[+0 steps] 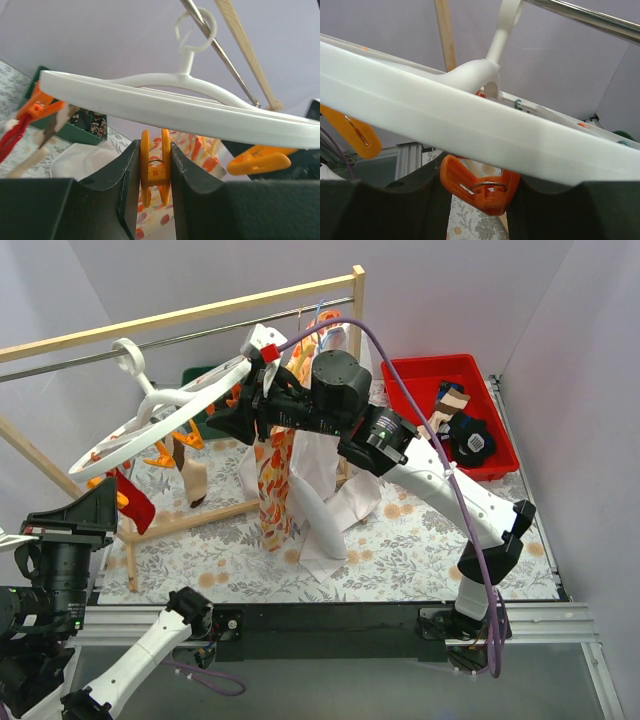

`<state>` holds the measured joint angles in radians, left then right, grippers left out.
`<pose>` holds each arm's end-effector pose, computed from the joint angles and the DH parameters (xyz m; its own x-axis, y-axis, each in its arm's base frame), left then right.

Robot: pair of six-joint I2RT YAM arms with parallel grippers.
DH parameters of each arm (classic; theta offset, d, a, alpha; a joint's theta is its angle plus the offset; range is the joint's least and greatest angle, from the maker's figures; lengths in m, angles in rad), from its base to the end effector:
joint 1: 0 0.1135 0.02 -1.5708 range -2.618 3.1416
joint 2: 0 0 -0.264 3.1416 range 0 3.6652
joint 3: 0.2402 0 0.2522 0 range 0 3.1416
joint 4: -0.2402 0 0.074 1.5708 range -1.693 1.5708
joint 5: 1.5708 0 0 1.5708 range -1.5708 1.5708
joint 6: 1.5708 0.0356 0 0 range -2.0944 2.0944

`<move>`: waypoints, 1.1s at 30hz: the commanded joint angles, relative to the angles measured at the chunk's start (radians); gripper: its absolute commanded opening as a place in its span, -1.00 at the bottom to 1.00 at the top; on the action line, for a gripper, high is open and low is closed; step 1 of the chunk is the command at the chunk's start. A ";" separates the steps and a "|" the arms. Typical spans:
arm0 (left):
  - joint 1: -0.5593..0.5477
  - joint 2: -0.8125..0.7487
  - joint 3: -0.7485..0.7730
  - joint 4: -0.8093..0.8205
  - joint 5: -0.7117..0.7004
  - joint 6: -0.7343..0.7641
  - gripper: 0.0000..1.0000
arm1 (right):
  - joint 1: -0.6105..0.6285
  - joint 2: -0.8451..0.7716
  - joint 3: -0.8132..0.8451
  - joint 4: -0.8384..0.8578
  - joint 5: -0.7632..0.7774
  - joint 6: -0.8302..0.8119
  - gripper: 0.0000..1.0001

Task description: Remove the socks clipped to the hanger

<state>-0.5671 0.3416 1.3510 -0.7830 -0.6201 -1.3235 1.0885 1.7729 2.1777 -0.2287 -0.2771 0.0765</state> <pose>-0.0300 0.0437 0.4644 0.0856 -0.9900 -0.1121 0.1737 0.1256 -0.9768 0.1681 0.3421 0.5427 0.0063 0.1706 -0.9853 -0.9804 0.1950 0.0275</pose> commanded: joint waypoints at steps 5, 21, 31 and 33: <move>-0.002 0.007 0.014 0.108 0.325 0.063 -1.00 | -0.018 0.017 -0.004 0.046 0.053 0.037 -0.10; -0.002 -0.027 -0.032 0.226 0.442 0.090 -1.00 | 0.002 -0.210 -0.239 -0.176 0.162 -0.003 0.53; -0.002 0.005 -0.027 0.248 0.494 0.080 -1.00 | 0.054 -0.369 -0.406 -0.195 0.081 -0.044 0.68; -0.002 0.017 -0.027 0.252 0.517 0.063 -1.00 | 0.122 -0.380 -0.418 -0.198 0.075 -0.073 0.77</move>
<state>-0.5671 0.3099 1.3193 -0.5777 -0.1787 -1.2495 1.1252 1.4239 1.7897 -0.4232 -0.1478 0.0612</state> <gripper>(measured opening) 0.236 0.855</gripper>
